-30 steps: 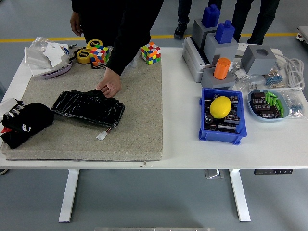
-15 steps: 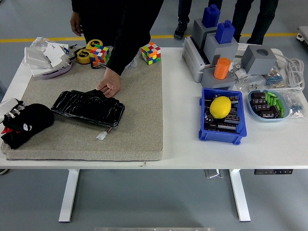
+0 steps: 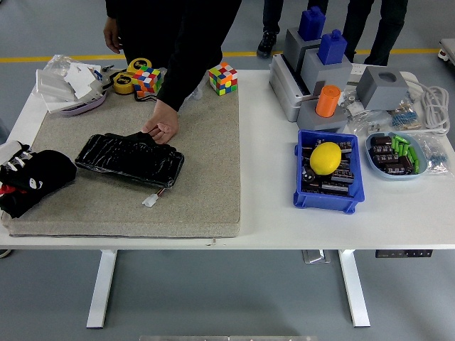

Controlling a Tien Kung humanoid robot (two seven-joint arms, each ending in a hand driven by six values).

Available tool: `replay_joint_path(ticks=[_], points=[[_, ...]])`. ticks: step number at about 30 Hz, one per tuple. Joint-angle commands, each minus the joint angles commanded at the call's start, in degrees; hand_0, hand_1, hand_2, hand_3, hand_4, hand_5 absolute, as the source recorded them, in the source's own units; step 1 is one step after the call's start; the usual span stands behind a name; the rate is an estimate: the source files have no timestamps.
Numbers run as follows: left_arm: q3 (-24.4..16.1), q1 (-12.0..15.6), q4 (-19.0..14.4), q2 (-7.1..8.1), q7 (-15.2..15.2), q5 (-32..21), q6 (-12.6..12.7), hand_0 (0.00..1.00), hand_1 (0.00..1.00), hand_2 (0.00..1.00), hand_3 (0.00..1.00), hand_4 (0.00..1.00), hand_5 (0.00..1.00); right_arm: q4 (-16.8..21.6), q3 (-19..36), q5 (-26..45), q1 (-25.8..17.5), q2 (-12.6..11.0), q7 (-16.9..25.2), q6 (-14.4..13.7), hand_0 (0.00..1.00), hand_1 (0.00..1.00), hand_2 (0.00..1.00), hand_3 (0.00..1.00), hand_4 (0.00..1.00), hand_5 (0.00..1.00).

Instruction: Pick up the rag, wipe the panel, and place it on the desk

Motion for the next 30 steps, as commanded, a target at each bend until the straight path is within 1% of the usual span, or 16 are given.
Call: replay_joint_path(ticks=[1, 6, 9, 13, 20, 30], points=[[-0.14, -0.29, 0.01, 0.56, 0.12, -0.10, -0.07, 0.323, 0.381, 0.439, 0.578, 0.760, 0.014, -0.03, -0.09, 0.06, 0.05, 0.01, 0.00, 0.00, 0.727, 0.684, 0.683, 0.590, 0.998, 0.512], [-0.81, -1.39, -0.14, 2.24, 0.43, -0.23, -0.34, 0.318, 0.371, 0.437, 0.580, 0.751, 0.017, -0.02, -0.25, 0.14, 0.16, -0.02, 0.02, 0.02, 0.725, 0.685, 0.683, 0.589, 0.998, 0.511], [-0.54, -2.39, -0.20, 2.74, 0.63, -0.64, -0.57, 0.318, 0.371, 0.437, 0.580, 0.751, 0.017, -0.01, -0.32, 0.17, 0.23, 0.02, 0.04, 0.06, 0.725, 0.685, 0.683, 0.589, 0.998, 0.511], [-0.01, -4.24, 0.45, 2.96, 0.69, -1.61, -0.54, 0.318, 0.372, 0.437, 0.582, 0.746, 0.018, 0.03, -0.52, 0.25, 0.37, 0.13, 0.07, 0.10, 0.726, 0.684, 0.683, 0.590, 0.998, 0.512], [1.71, -7.66, 1.24, 2.58, 1.09, -2.36, -0.59, 0.316, 0.368, 0.437, 0.582, 0.742, 0.020, 0.06, -0.64, 0.35, 0.52, 0.01, 0.06, 0.07, 0.727, 0.684, 0.683, 0.591, 0.998, 0.512], [4.11, -10.79, 3.26, 0.73, 1.71, -3.92, -0.77, 0.312, 0.365, 0.436, 0.583, 0.733, 0.024, -0.07, -0.77, 0.56, 0.69, -0.01, 0.05, 0.14, 0.727, 0.684, 0.683, 0.589, 0.998, 0.512]])
